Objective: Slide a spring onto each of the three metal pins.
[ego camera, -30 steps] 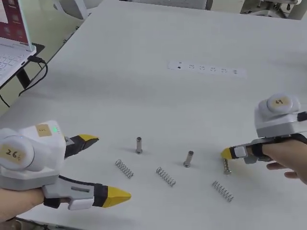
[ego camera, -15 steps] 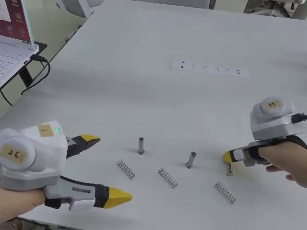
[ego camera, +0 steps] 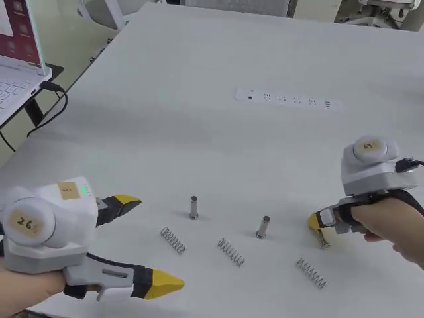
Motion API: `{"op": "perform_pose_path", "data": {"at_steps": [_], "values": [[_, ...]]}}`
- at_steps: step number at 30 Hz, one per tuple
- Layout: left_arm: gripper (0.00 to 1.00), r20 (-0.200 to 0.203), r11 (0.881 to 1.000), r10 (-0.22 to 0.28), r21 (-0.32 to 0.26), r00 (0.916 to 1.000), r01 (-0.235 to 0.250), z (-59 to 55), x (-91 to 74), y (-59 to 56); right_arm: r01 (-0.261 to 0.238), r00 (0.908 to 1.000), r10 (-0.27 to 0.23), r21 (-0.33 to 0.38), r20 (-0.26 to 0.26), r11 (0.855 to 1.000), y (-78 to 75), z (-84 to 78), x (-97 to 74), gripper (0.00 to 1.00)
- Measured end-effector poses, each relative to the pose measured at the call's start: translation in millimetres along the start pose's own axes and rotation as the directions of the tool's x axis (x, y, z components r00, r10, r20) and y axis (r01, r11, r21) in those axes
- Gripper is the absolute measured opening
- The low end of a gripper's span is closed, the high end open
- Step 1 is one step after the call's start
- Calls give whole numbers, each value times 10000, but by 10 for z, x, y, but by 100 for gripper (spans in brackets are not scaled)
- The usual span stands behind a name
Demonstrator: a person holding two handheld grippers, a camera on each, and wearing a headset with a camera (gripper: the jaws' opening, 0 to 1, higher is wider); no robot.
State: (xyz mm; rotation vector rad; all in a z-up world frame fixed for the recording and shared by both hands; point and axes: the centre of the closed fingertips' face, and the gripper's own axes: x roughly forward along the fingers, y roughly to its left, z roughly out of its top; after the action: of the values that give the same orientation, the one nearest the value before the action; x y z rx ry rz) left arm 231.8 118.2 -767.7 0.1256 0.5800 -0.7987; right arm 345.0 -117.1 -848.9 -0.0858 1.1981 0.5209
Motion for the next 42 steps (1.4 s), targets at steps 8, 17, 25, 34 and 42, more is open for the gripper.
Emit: {"op": "perform_pose_path", "data": {"at_steps": [8,17,25,34,42], "values": [[89,55,10000,-7,10,10000,7,17,2,3,1,9999,0,-55,144,10000,-77,43,71,5],[89,-6,10000,7,-18,10000,-7,-13,7,5,-187,9985,190,-82,506,9998,-40,25,-60,5],[88,72,10000,-18,14,10000,18,14,27,-11,-312,9946,323,-126,987,9994,-8,19,-213,5],[88,152,10000,-57,65,9999,56,46,50,-38,-328,9878,356,-210,1518,9992,-24,39,-302,4],[88,158,9999,-47,95,9999,46,59,45,-47,-346,9806,409,-358,1917,9988,-13,58,-344,4]]}}
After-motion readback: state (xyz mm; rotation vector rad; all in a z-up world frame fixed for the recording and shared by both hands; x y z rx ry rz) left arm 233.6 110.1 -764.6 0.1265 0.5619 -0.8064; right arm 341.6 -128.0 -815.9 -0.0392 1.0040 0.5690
